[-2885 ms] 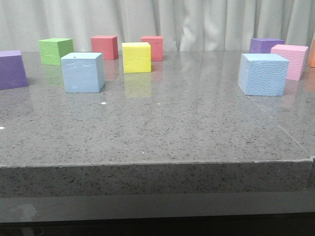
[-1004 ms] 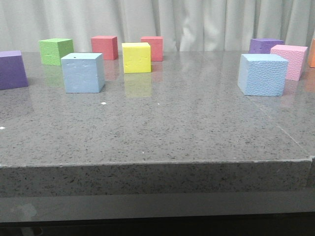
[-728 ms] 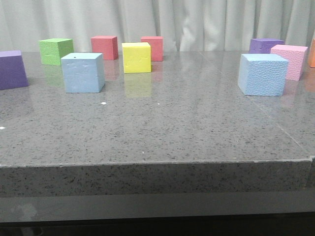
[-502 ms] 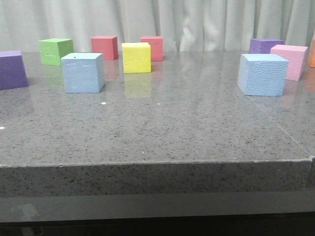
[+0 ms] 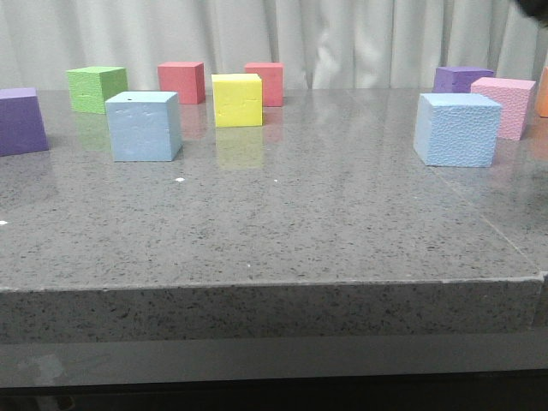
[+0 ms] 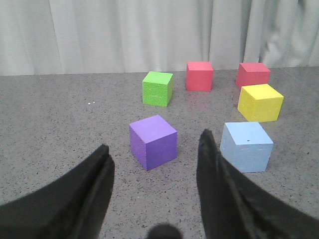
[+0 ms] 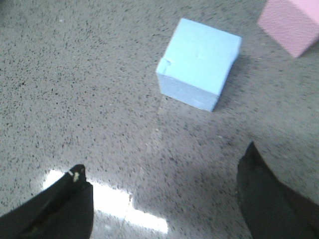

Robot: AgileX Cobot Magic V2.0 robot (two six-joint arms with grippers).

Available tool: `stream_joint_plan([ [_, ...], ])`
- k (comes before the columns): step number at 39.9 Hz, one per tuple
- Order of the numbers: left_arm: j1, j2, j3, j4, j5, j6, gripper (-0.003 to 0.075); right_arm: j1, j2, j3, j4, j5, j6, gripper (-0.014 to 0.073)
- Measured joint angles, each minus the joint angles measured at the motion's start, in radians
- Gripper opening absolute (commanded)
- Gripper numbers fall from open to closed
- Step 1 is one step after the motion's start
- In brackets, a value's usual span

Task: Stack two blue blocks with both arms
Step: 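Lower the right gripper over the light blue cube near the pink cube, grasp it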

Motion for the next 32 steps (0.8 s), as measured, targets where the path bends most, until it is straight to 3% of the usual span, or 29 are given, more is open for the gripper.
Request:
stream_joint_plan([
  [17,0.0,0.0,0.0,0.0,-0.001,0.0,0.0366,0.026,0.378,-0.327,-0.19,0.067,0.388,0.0596],
  [32,0.0,0.0,0.0,0.0,-0.001,0.0,0.0366,0.027,0.537,-0.429,-0.19,0.066,0.426,0.0596],
])
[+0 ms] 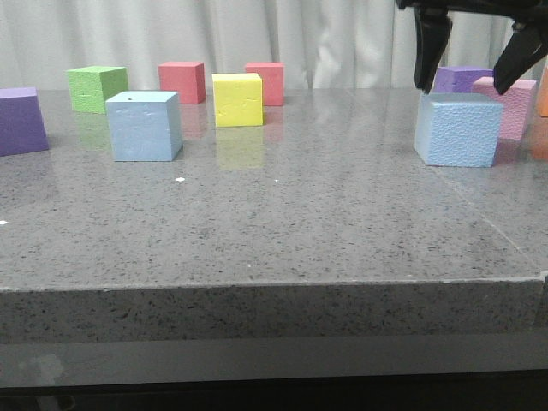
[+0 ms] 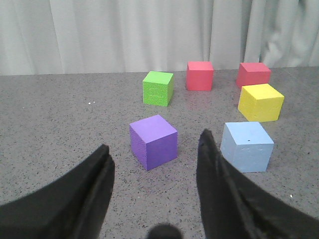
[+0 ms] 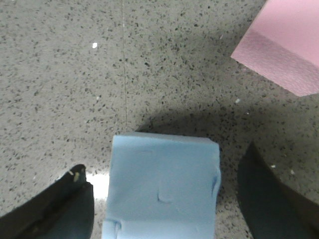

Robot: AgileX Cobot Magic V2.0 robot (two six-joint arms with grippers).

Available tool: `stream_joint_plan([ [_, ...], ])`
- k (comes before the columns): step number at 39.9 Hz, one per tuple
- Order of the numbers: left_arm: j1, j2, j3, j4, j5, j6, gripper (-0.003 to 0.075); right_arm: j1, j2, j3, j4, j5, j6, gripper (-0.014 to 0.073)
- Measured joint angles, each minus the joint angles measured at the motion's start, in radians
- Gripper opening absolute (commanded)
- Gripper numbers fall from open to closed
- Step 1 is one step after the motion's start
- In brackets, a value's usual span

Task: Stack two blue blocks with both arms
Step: 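Lower the right gripper over the light blue cube near the pink cube, grasp it, then carry the light blue cube with the right gripper toward table center, lower it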

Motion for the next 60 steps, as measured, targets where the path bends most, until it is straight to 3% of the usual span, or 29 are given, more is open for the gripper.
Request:
stream_joint_plan([
  [8,0.0,0.0,0.0,0.0,0.0,0.0,0.0366,0.0,0.059,-0.004,0.0,-0.009,0.004,0.0589],
  [16,0.0,0.0,0.0,0.0,0.0,0.0,0.0366,0.0,0.093,-0.004,0.0,-0.013,0.004,0.0411],
  [25,0.0,0.0,0.0,0.0,0.0,0.0,0.0366,0.006,0.091,-0.07,0.008,0.052,0.004,0.0405],
  [31,0.0,0.0,0.0,0.0,0.0,0.0,0.0366,0.073,0.069,-0.121,0.0,0.089,0.008,0.0405],
  [43,0.0,0.0,0.0,0.0,0.0,0.0,0.0366,0.367,0.117,-0.147,-0.229,0.092,0.328,0.0403],
  [57,0.0,0.0,0.0,0.0,0.0,0.0,0.0366,0.422,0.19,-0.147,-0.275,0.043,0.459,0.0411],
  [60,0.0,0.0,0.0,0.0,0.0,0.0,0.0366,0.422,0.19,-0.147,-0.277,0.043,0.459,0.0468],
])
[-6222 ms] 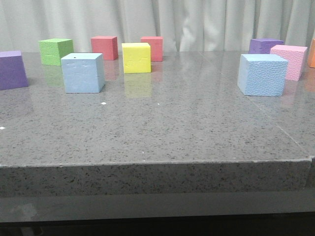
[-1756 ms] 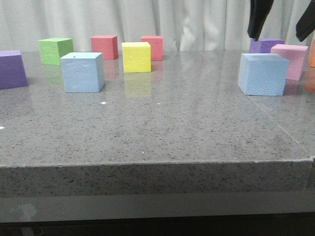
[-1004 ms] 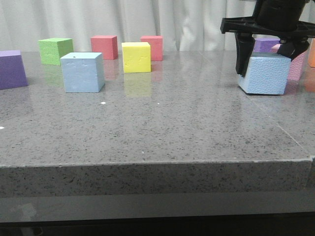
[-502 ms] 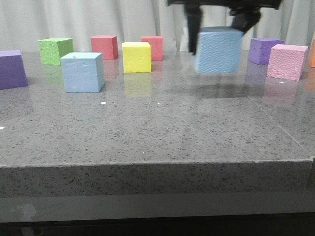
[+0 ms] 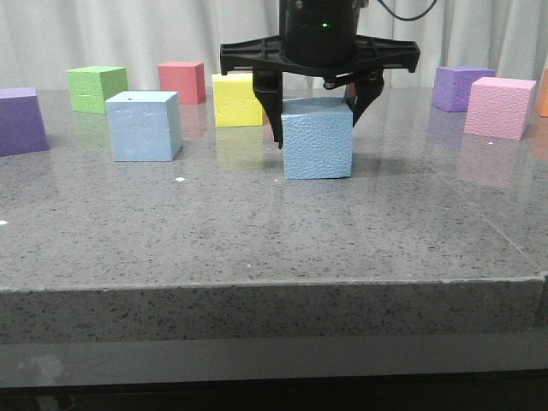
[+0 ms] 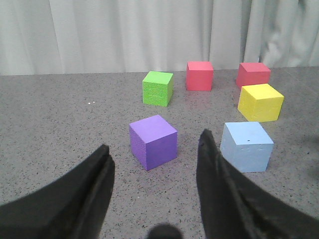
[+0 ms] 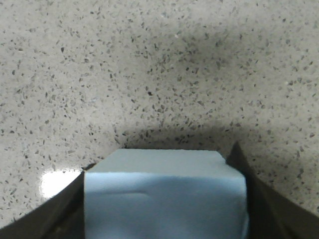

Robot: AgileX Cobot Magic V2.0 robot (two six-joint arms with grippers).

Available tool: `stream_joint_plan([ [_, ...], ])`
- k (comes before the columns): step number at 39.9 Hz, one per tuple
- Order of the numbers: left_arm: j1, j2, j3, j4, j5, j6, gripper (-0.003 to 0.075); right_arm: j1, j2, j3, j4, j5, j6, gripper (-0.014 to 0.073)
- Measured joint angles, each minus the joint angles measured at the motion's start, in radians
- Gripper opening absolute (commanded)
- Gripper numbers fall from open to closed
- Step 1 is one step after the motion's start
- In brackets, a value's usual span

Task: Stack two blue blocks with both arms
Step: 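Carry the light blue cube with the right gripper toward table center, lower it, then open the right gripper and lift it away from the cube, then move the left gripper toward the other light blue cube near the green cube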

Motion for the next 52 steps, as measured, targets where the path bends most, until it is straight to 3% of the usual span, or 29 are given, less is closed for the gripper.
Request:
stream_joint_plan([
  [6,0.0,0.0,0.0,0.0,0.0,0.0,0.0366,0.0,0.0,0.0,-0.002,0.0,0.0,0.0617],
  [18,0.0,0.0,0.0,0.0,0.0,0.0,0.0366,0.0,-0.043,0.0,0.002,0.03,-0.021,0.0627],
  [22,0.0,0.0,0.0,0.0,0.0,0.0,0.0366,0.0,-0.109,0.0,0.004,0.063,-0.109,0.0627],
  [31,0.0,0.0,0.0,0.0,0.0,0.0,0.0366,-0.053,-0.303,0.023,0.125,0.117,-0.445,0.0627],
  [41,0.0,0.0,0.0,0.0,0.0,0.0,0.0366,-0.097,-0.637,0.255,0.152,0.083,-0.659,0.0627],
  [52,0.0,0.0,0.0,0.0,0.0,0.0,0.0366,-0.097,-1.015,0.577,0.159,-0.047,-0.694,0.0627],
])
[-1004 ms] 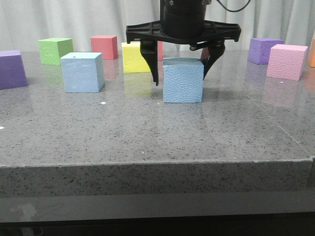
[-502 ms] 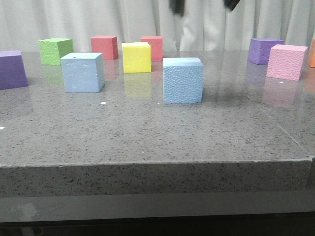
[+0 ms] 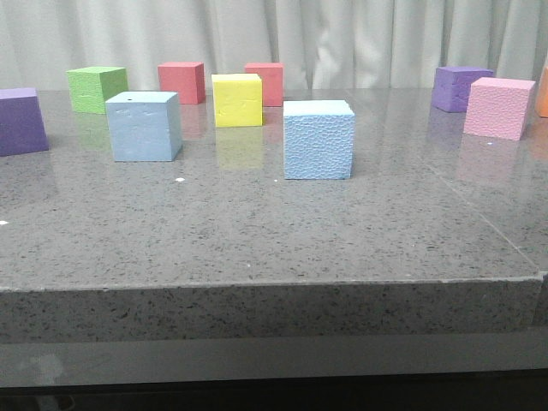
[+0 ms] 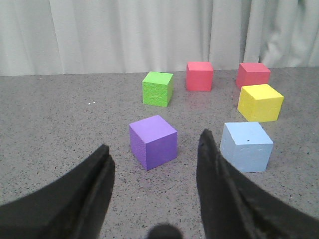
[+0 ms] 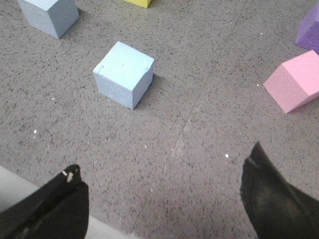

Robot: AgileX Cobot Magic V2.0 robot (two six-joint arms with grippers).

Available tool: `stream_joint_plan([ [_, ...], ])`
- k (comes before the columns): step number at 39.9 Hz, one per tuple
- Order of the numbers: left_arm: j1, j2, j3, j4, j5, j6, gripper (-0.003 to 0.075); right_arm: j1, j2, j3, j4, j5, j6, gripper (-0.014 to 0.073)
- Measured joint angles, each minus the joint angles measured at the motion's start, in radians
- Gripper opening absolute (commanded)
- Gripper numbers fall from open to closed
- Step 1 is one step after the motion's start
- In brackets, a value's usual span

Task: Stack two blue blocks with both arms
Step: 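Move the left gripper toward the other light blue cube near the green cube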

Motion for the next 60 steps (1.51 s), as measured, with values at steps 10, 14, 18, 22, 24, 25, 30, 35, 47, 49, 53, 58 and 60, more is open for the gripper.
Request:
stream_joint_plan([
  [10,0.0,0.0,0.0,0.0,0.0,0.0,0.0366,0.0,-0.257,0.251,0.008,-0.104,-0.002,0.0627],
  [14,0.0,0.0,0.0,0.0,0.0,0.0,0.0366,0.0,-0.312,0.298,0.019,-0.127,-0.004,0.0627],
  [18,0.0,0.0,0.0,0.0,0.0,0.0,0.0366,0.0,-0.338,0.319,0.021,-0.141,-0.005,0.0627],
  [22,0.0,0.0,0.0,0.0,0.0,0.0,0.0366,0.0,-0.341,0.323,0.021,-0.147,-0.005,0.0627],
  [24,0.0,0.0,0.0,-0.002,0.0,0.0,0.0366,0.0,-0.341,0.323,0.021,-0.145,-0.005,0.0627],
  [25,0.0,0.0,0.0,-0.002,0.0,0.0,0.0366,0.0,-0.341,0.323,0.021,-0.142,-0.005,0.0627],
  [30,0.0,0.0,0.0,-0.003,-0.013,0.0,0.0366,0.0,-0.341,0.323,0.023,-0.133,-0.005,0.0627],
  [35,0.0,0.009,0.0,-0.003,-0.028,0.0,0.0387,0.0,-0.341,0.323,0.023,-0.129,-0.005,0.0627],
  [47,-0.009,0.169,-0.144,-0.003,0.067,0.038,0.0559,0.0,-0.341,0.323,0.023,-0.129,-0.005,0.0627],
  [49,-0.034,0.207,-0.176,-0.003,0.079,0.044,0.0559,0.0,-0.341,0.323,0.024,-0.129,-0.005,0.0627],
  [53,-0.121,0.292,-0.238,0.001,0.098,0.055,0.0558,0.0,-0.341,0.323,0.025,-0.129,-0.005,0.0627],
  [58,-0.217,0.438,-0.321,0.004,0.13,0.062,0.0551,0.0,-0.341,0.323,0.025,-0.129,-0.005,0.0627],
  [60,-0.242,0.496,-0.356,0.004,0.135,0.062,0.0546,0.0,-0.341,0.323,0.025,-0.129,-0.005,0.0627],
])
